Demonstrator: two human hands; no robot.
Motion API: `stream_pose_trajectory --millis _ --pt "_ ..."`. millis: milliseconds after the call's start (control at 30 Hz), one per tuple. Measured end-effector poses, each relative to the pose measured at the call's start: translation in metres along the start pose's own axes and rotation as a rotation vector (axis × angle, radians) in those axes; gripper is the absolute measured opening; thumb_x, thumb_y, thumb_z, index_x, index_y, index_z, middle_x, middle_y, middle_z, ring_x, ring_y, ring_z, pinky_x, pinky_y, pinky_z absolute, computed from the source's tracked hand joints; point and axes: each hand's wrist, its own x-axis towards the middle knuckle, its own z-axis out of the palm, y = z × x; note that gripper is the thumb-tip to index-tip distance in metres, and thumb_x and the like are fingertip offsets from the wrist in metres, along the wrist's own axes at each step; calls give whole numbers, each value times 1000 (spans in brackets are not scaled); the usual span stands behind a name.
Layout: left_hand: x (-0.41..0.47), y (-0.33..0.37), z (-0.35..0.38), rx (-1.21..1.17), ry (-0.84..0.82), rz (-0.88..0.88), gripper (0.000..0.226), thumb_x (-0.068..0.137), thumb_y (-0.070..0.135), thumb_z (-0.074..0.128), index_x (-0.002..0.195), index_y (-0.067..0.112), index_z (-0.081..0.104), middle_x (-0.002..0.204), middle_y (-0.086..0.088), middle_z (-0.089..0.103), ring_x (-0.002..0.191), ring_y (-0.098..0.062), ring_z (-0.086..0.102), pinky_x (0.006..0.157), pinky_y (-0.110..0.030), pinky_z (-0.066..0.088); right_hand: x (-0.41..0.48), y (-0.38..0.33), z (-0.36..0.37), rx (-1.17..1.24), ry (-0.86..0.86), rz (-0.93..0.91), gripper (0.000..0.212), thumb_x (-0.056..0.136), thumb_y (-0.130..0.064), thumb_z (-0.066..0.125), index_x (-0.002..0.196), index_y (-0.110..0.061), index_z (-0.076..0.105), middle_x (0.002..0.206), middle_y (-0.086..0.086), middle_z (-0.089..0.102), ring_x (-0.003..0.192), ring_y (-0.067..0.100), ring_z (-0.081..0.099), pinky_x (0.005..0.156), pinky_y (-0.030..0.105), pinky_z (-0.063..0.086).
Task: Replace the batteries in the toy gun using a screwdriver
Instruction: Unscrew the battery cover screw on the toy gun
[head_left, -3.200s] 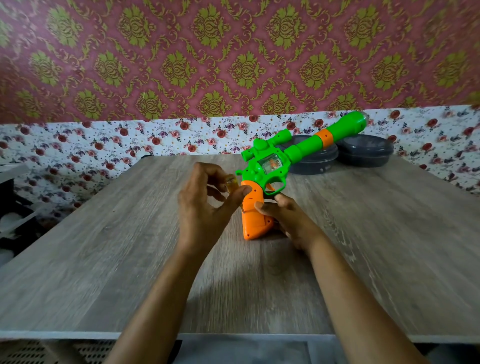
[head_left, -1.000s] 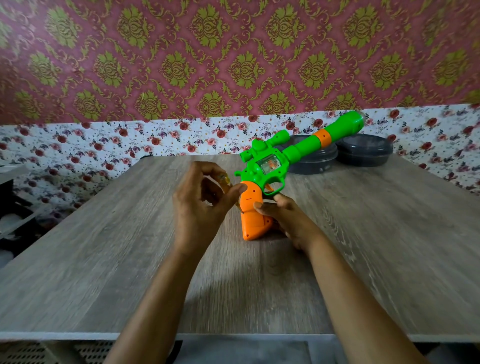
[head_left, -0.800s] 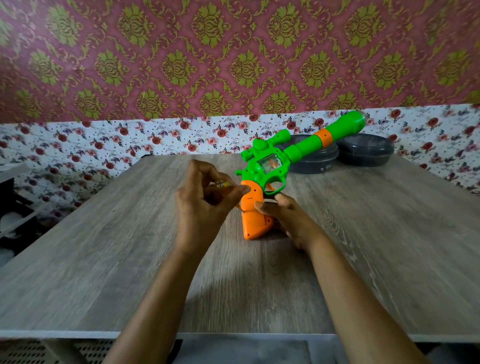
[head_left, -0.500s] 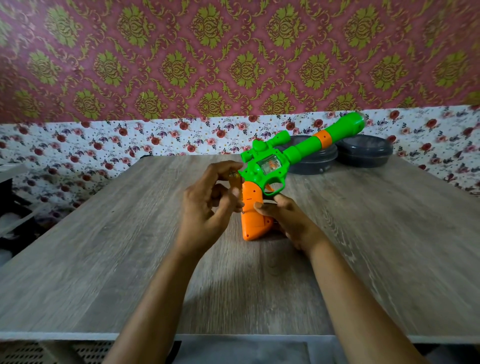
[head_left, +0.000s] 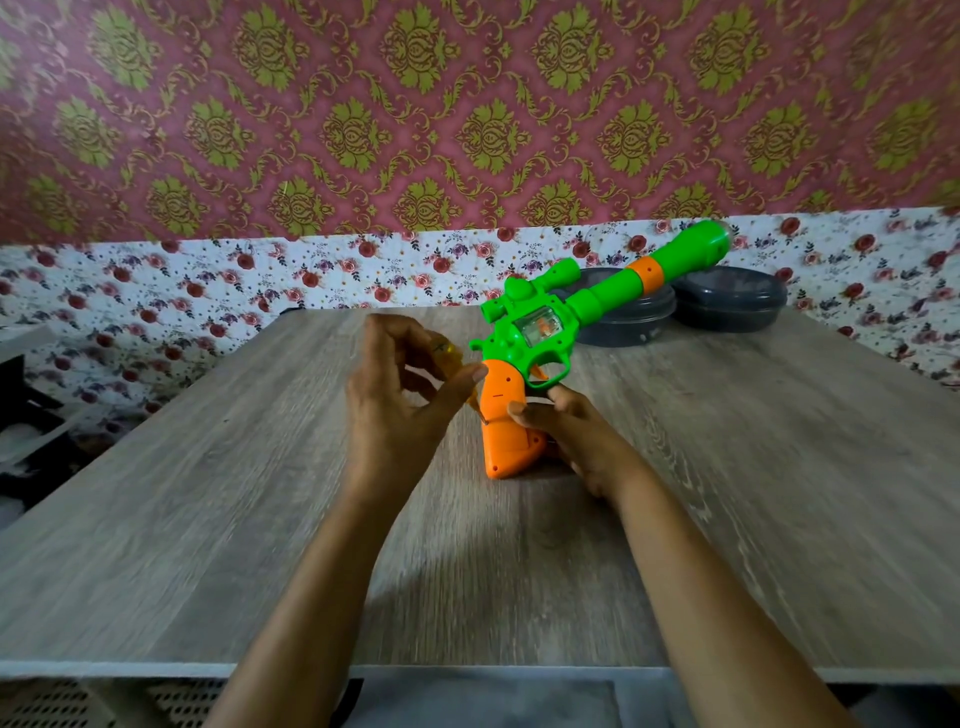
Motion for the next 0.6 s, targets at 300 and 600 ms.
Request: stream_pose_trajectory --millis 300,600 --pt "-2 -2 0 127 56 117 24 80 24 69 96 24 50 84 12 60 66 3 59 57 -19 49 2 1 0 -9 17 22 56 66 -31 65 120 -17 56 116 10 67 107 26 63 97 49 47" --pt "-1 -2 -4 57 61 124 24 84 13 62 99 30 53 92 14 65 77 -4 63 68 -20 49 4 1 -1 -17 14 48 57 66 -34 67 120 -21 55 118 8 65 109 25 62 99 50 45"
